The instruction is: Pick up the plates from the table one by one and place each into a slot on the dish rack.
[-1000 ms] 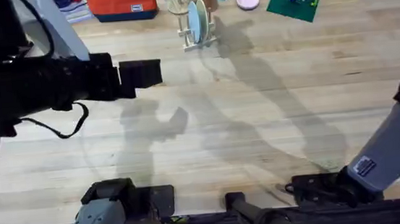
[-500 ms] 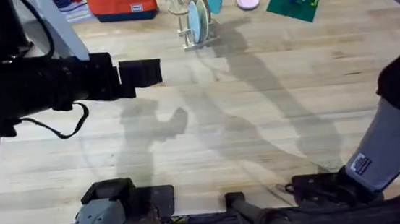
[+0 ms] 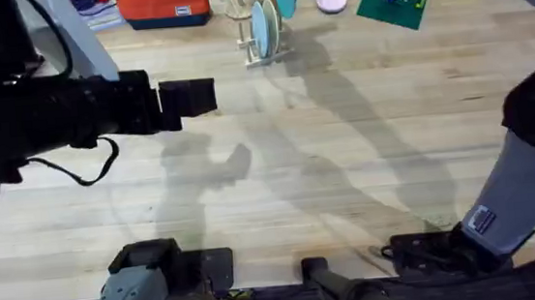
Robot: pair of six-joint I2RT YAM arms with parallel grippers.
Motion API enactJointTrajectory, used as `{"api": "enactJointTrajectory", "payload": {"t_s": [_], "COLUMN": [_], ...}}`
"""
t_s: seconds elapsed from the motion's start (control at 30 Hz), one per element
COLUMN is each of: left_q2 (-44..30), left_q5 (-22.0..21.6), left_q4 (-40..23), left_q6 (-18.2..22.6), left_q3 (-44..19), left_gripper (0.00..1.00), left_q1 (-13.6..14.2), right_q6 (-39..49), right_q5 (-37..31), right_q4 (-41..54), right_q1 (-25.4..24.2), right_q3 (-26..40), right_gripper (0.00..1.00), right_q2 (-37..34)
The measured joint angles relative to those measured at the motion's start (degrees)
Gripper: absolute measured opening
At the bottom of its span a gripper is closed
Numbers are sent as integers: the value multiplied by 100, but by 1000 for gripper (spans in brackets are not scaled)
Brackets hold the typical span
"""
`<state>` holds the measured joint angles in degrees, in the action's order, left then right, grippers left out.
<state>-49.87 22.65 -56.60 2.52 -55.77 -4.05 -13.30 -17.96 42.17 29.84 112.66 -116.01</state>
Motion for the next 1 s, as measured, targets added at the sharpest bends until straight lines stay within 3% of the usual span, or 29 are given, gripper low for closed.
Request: {"api": "enactJointTrajectory", "payload": {"t_s": [1.0], "left_q2": [0], "left_q5": [0], "left_q4": [0], "left_q6": [0], "left_q3": [0], "left_gripper": [995], "left_q1": [0], "right_q6": [2], "right_q5": [28], "right_q4": [-15], "right_q1": [53], "right_q3": [0], "right_gripper": [29], "right_q2": [-814]}}
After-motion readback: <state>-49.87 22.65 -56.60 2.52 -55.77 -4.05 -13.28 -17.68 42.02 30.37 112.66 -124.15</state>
